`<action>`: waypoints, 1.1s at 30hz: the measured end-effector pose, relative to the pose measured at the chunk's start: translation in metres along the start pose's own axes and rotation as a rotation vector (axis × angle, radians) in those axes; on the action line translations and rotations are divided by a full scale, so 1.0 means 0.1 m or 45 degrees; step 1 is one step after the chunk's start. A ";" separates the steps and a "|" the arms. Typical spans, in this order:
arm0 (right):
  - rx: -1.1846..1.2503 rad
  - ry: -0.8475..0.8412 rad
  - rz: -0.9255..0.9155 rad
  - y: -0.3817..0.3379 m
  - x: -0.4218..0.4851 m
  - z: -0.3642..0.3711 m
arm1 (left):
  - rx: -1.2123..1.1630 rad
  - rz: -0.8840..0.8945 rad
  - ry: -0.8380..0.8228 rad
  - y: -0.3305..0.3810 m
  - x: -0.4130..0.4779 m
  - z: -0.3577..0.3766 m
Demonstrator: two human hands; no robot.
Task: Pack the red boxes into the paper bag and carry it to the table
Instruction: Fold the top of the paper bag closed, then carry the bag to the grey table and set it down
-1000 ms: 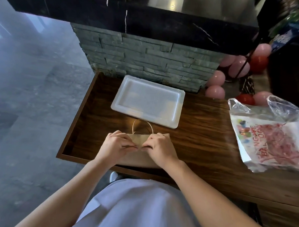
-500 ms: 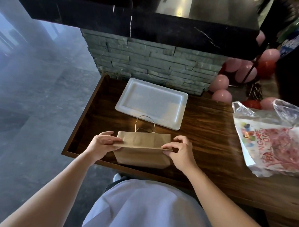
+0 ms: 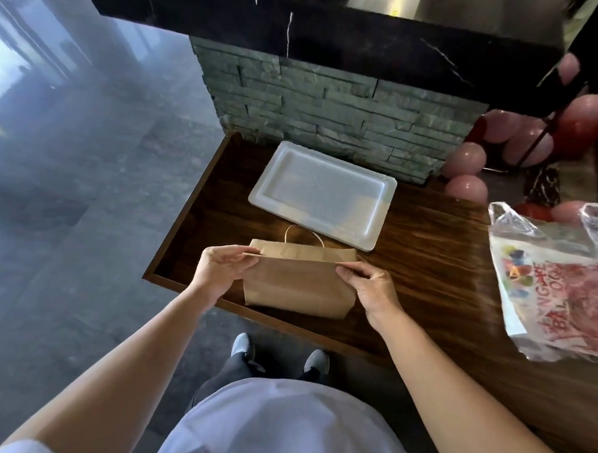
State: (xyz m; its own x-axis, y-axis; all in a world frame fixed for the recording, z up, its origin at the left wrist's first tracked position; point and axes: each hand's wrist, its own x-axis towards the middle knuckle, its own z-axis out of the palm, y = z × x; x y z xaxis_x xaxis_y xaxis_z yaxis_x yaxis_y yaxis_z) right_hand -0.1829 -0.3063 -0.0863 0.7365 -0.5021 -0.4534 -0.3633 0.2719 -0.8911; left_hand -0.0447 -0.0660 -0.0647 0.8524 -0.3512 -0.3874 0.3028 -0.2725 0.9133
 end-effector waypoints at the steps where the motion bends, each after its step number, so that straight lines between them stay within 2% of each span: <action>1: 0.025 0.001 -0.012 -0.07 0.01 0.01 | -0.018 0.021 0.011 0.03 -0.02 0.01; 5: 0.031 -0.055 -0.102 -0.38 -0.06 0.09 | -0.036 0.092 0.018 0.16 -0.18 -0.15; 9: 0.068 -0.160 -0.214 -0.74 -0.26 0.41 | -0.243 0.230 0.062 0.29 -0.44 -0.52; 13: 0.029 -0.343 -0.320 -0.97 -0.55 1.05 | -0.403 0.335 0.151 0.27 -0.83 -1.14; 16: -0.009 -0.542 -0.390 -0.99 -0.78 1.80 | -0.546 0.374 0.275 0.11 -1.22 -1.73; 22: 0.110 -1.005 -0.363 -0.68 -1.40 3.71 | -0.637 0.465 0.813 -0.44 -2.23 -3.16; 26: 0.054 -1.325 -0.286 -0.30 -2.03 4.96 | -0.578 0.541 1.201 -0.83 -3.09 -4.04; 33: -0.205 -1.954 -0.049 0.41 -3.52 6.70 | -0.537 0.472 1.955 -1.50 -4.83 -4.76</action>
State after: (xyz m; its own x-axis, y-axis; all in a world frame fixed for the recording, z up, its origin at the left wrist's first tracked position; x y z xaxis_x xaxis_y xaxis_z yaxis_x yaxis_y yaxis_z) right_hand -0.0746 0.4310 0.0484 0.5692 0.8195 -0.0670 -0.3122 0.1400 -0.9396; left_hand -0.2991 0.5711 0.0458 0.4224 0.9015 0.0943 -0.1348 -0.0404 0.9901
